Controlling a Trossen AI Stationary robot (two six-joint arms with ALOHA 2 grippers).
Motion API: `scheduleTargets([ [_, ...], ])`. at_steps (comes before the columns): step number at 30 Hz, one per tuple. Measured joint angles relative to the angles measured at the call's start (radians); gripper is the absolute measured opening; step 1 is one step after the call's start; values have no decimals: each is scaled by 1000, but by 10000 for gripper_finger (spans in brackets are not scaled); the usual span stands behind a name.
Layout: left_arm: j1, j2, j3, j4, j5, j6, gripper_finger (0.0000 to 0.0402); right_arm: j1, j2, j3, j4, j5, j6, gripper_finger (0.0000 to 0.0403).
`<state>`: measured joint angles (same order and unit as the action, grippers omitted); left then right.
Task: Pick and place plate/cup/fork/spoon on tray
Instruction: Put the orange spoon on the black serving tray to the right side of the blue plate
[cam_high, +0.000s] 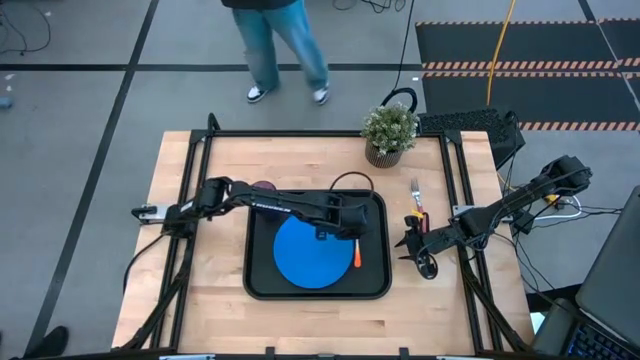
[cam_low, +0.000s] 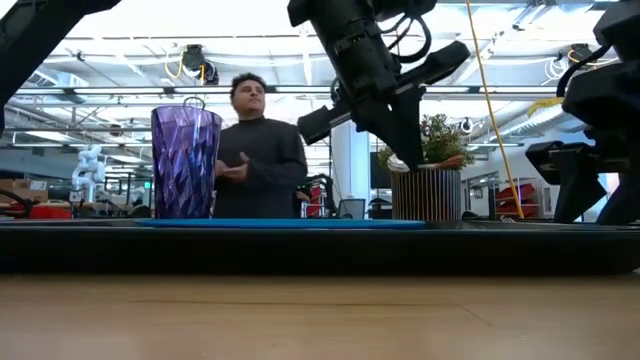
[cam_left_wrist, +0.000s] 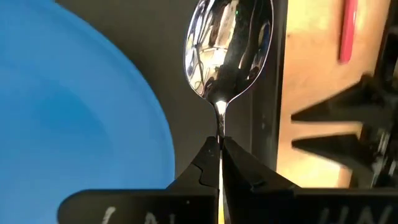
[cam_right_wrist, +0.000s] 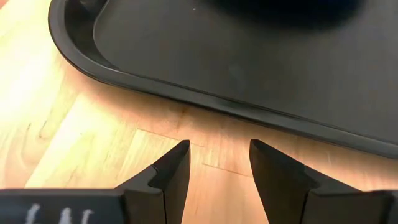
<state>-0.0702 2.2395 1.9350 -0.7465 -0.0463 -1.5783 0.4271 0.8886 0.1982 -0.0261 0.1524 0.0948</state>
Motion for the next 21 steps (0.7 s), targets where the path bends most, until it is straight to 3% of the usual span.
scheduleTargets([
  [21, -6, 80, 0, 144, 47, -13, 1, 0, 0, 0, -24, -34, 24, 157],
])
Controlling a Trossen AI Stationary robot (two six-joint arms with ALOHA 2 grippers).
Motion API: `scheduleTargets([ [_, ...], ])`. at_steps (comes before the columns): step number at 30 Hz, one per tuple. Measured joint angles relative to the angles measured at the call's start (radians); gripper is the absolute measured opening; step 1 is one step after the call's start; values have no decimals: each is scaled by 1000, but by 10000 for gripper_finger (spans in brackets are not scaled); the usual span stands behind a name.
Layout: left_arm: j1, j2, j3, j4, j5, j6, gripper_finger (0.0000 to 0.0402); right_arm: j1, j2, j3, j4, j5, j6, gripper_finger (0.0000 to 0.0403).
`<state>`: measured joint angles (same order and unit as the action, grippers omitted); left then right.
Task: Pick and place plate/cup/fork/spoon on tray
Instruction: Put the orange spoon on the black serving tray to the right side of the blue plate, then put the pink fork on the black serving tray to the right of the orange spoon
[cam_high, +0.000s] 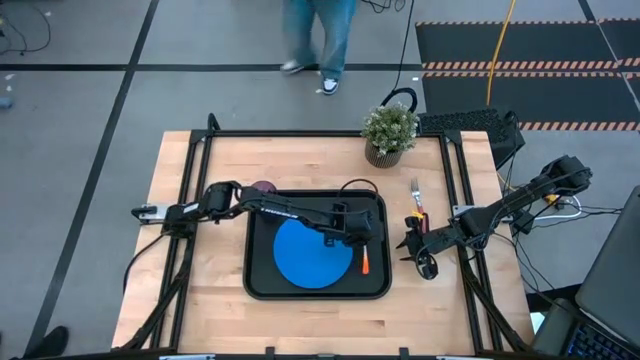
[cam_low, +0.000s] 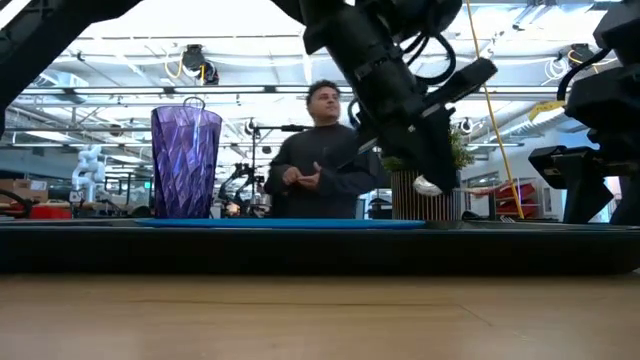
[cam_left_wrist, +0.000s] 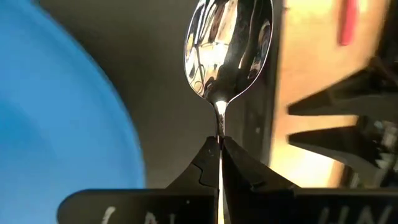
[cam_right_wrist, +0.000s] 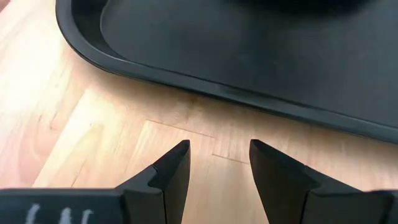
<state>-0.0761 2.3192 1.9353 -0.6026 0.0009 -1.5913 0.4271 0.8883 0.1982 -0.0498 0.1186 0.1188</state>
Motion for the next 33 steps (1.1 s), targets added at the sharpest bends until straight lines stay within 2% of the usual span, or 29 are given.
scheduleTargets([
  [8, 1, 4, -2, 10, 18, 13, 3, 0, 0, 0, -1, 2, 0, 157],
  [17, 3, 4, -2, -8, 17, 18, 51, 0, 0, 0, -4, -8, 0, 157],
  [28, 3, 4, -2, -6, 18, 40, 55, 0, 0, 0, -4, -18, 0, 157],
  [33, 6, 2, -2, 36, 18, 114, 55, 0, 0, 0, -4, -18, 0, 157],
])
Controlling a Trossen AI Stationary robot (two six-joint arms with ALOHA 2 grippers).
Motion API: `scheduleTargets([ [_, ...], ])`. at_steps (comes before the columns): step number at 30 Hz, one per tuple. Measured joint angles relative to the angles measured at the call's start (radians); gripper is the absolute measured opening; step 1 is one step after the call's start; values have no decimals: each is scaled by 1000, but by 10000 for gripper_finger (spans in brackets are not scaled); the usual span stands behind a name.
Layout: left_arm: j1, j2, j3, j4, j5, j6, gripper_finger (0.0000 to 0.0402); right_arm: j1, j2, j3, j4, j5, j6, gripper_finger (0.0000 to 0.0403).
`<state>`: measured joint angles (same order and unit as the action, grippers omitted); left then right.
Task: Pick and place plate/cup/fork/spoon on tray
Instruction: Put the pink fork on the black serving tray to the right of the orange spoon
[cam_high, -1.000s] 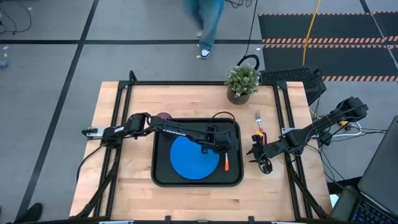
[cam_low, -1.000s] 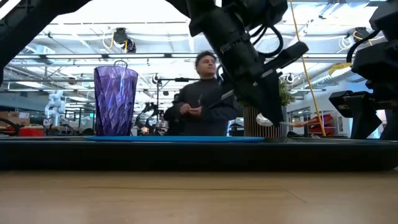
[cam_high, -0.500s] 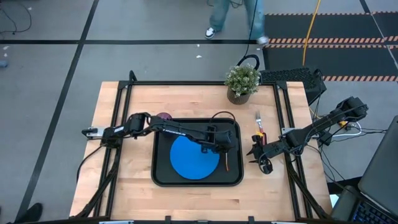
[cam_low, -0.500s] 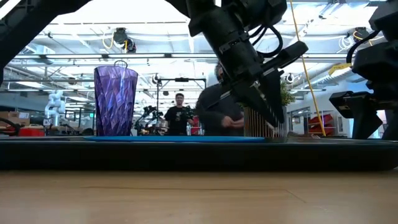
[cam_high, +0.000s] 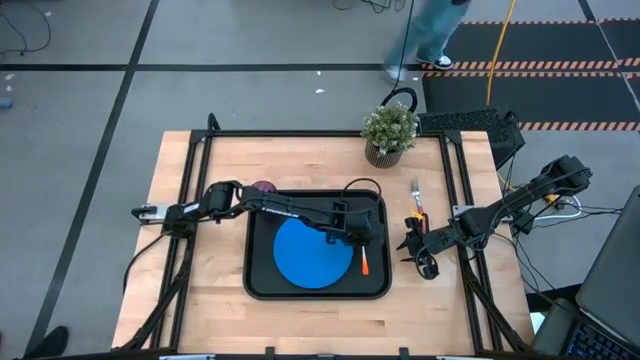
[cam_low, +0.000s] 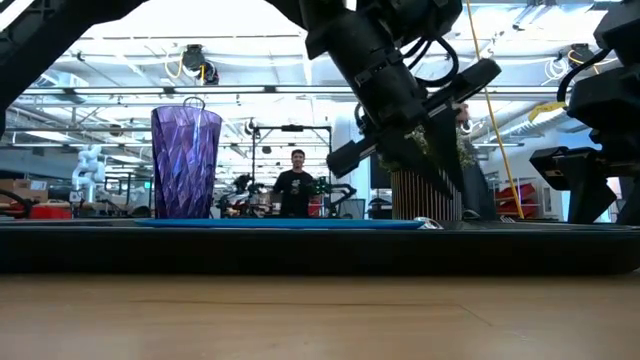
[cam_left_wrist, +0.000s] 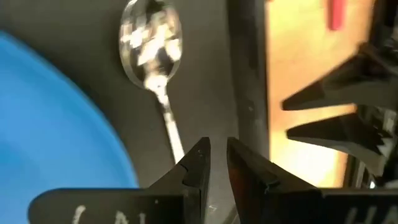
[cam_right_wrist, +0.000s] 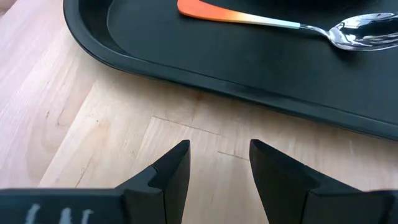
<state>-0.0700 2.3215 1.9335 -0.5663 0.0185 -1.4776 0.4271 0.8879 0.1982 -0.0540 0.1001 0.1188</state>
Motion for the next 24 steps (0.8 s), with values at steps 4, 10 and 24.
scheduleTargets([
  [4, 1, -18, 0, 43, -11, 84, 55, 0, 0, 0, -4, 0, 0, 157],
  [10, -7, -81, -1, 46, -126, 243, 56, 0, 0, 0, -15, 2, 0, 157],
  [24, -134, -285, 0, 337, -480, 1106, 56, -1, 0, 0, -9, 63, 24, 157],
])
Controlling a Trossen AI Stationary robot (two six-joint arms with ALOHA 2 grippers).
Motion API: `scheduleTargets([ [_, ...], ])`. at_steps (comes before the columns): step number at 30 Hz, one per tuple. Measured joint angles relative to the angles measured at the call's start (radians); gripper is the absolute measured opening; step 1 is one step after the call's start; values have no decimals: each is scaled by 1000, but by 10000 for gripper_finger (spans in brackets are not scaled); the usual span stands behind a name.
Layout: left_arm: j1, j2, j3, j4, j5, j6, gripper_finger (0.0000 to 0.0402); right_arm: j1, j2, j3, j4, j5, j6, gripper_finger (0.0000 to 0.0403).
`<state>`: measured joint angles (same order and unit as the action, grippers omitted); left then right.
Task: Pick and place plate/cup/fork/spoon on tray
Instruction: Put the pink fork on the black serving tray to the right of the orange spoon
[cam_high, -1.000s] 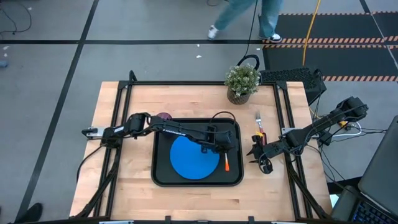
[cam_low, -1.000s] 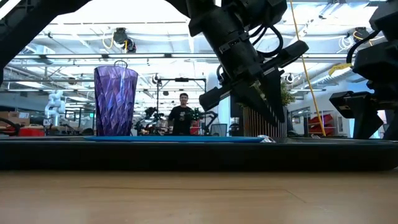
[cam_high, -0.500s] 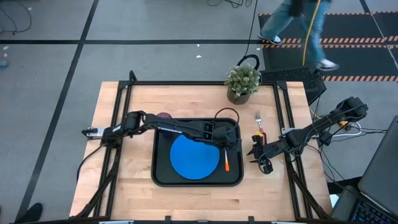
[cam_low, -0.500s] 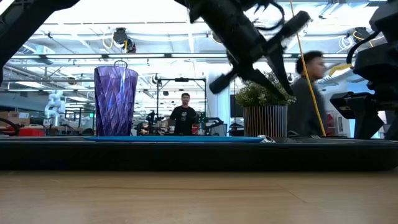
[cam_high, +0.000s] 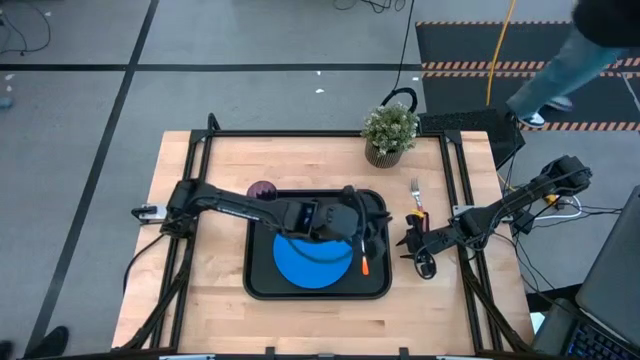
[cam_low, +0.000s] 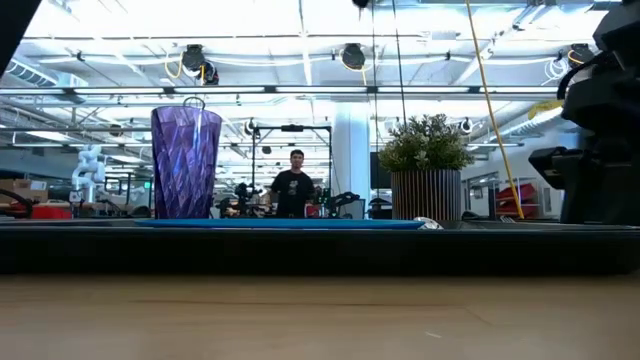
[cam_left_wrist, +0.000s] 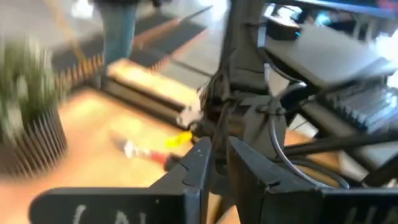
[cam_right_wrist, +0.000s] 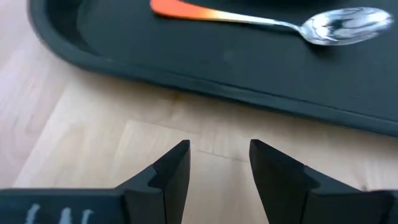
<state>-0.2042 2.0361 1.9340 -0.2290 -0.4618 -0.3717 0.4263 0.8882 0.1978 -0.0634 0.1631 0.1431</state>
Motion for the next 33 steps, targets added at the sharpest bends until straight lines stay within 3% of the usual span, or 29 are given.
scheduleTargets([
  [5, -2, -2, 0, 182, 0, 365, 56, 0, 0, 0, 20, 34, 54, 157],
  [8, 19, -3, 0, 288, -1, 476, 56, 0, 0, 0, 65, 88, 79, 157],
  [13, 73, -3, 0, 394, 59, 537, 56, -1, 0, 0, 138, 154, 85, 157],
  [19, 120, -3, 0, 412, 253, 627, 56, -1, 0, 0, 324, 267, 29, 157],
  [23, 126, -3, 0, 411, 262, 653, 56, -2, 0, 0, 457, 386, -119, 157],
  [30, 127, -2, 0, 410, 262, 760, 56, -4, 0, 0, 592, 404, -156, 157],
  [33, 127, -2, 0, 432, 262, 770, 56, -23, 0, 0, 663, 489, -222, 157],
])
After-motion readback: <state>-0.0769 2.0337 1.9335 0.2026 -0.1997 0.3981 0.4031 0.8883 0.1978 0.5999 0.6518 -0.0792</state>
